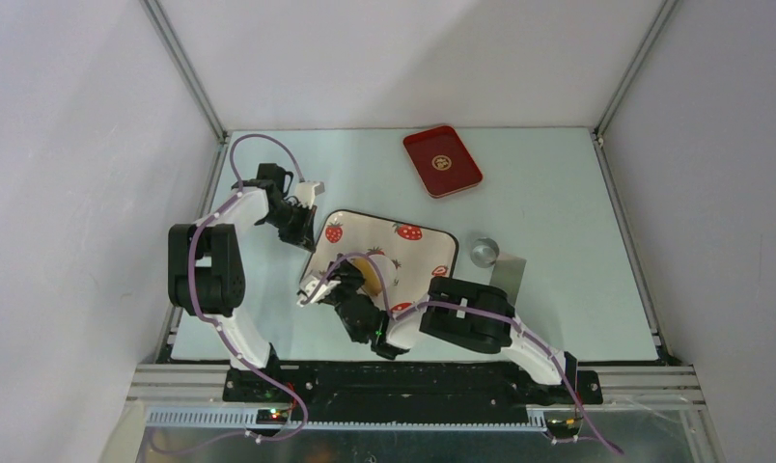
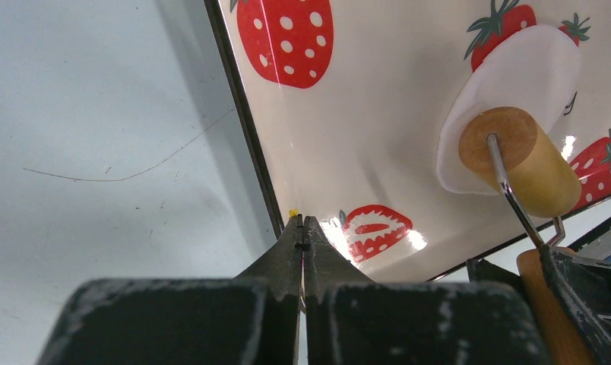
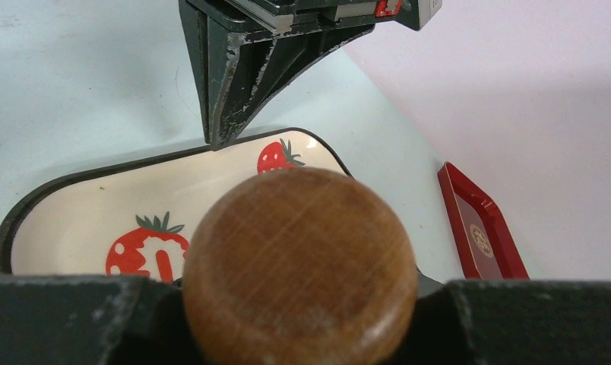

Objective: Roll out the dumpling wrappers from the dough
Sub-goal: Flatten out the dough on the work surface.

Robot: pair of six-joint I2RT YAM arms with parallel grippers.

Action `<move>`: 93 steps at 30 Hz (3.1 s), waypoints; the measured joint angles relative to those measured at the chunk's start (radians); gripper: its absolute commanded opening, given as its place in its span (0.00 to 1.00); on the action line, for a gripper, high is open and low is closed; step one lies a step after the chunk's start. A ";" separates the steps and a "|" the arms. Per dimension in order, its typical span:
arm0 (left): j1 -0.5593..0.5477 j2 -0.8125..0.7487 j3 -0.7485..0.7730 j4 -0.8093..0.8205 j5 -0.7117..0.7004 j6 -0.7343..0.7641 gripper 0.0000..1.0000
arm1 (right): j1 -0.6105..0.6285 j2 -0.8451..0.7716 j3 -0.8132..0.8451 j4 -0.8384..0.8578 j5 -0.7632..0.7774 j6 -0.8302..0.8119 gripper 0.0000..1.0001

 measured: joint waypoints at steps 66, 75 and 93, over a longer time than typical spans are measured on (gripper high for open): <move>0.001 0.000 0.000 0.000 0.000 0.000 0.00 | 0.020 -0.111 -0.009 0.130 -0.116 -0.233 0.00; 0.001 -0.006 0.000 0.000 0.000 0.000 0.00 | -0.158 -0.381 -0.058 -0.007 -0.062 -0.089 0.00; 0.001 -0.010 0.000 0.000 0.018 0.000 0.00 | -0.259 -0.377 -0.098 -0.623 -0.008 0.389 0.00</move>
